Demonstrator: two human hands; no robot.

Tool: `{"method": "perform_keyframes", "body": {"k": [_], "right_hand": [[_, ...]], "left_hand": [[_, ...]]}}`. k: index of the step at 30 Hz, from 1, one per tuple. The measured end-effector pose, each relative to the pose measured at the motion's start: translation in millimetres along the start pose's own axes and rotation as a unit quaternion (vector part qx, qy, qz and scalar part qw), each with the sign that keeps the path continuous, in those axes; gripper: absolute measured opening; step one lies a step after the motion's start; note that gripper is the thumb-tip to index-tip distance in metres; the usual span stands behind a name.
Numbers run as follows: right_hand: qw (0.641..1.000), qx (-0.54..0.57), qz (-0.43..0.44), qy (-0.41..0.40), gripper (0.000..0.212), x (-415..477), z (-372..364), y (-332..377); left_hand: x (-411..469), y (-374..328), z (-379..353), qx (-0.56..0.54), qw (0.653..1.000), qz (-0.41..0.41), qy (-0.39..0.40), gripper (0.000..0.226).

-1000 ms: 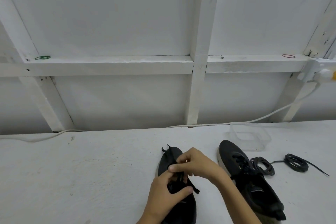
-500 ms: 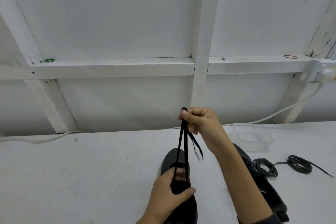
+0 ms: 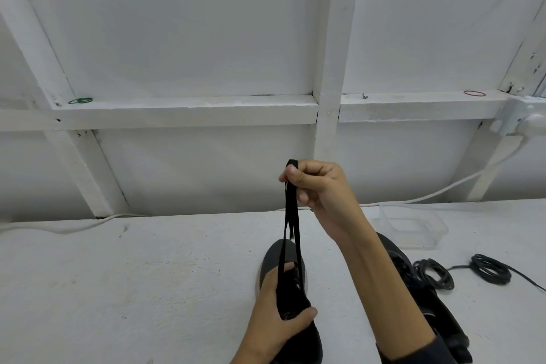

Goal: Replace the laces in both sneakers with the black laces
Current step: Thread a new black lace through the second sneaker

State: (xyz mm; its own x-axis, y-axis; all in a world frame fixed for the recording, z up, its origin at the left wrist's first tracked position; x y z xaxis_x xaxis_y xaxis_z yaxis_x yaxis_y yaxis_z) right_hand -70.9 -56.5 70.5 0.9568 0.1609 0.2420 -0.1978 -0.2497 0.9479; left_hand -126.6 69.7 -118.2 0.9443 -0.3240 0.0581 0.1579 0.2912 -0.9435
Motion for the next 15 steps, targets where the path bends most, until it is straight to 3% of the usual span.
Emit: {"method": "perform_keyframes", "body": {"k": [4, 8, 12, 15], "right_hand": [[0.999, 0.034, -0.015, -0.011, 0.017, 0.0, 0.3, -5.0], [1.000, 0.000, -0.023, 0.000, 0.015, -0.8, 4.1, -5.5], [0.998, -0.063, -0.023, -0.003, 0.019, 0.5, 12.4, -10.4], [0.993, -0.108, -0.035, -0.038, 0.021, 1.9, 29.0, -20.2]], "left_hand": [[0.6, 2.9, -1.8, 0.004, 1.000, 0.014, -0.004, 0.090], [0.5, 2.2, 0.8, -0.011, 0.999, 0.026, -0.017, 0.087], [-2.3, -10.8, 5.7, -0.074, 0.989, -0.054, -0.117, 0.028], [-4.0, -24.0, 19.1, -0.126, 0.962, -0.070, -0.231, 0.021]]}}
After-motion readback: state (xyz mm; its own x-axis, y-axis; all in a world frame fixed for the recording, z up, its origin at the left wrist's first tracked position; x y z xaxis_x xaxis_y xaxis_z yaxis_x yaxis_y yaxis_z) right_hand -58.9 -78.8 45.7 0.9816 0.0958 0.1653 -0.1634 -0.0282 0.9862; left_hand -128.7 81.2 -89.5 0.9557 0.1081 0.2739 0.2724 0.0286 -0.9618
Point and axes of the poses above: each hand's wrist, its own x-axis towards the middle knuckle, its own z-axis out of the back of the hand, y = z × x, the point moved 1 cm from there along x, towards the middle knuckle, and after that the axes turned 3 degrees about y, right-handed, at the moved point
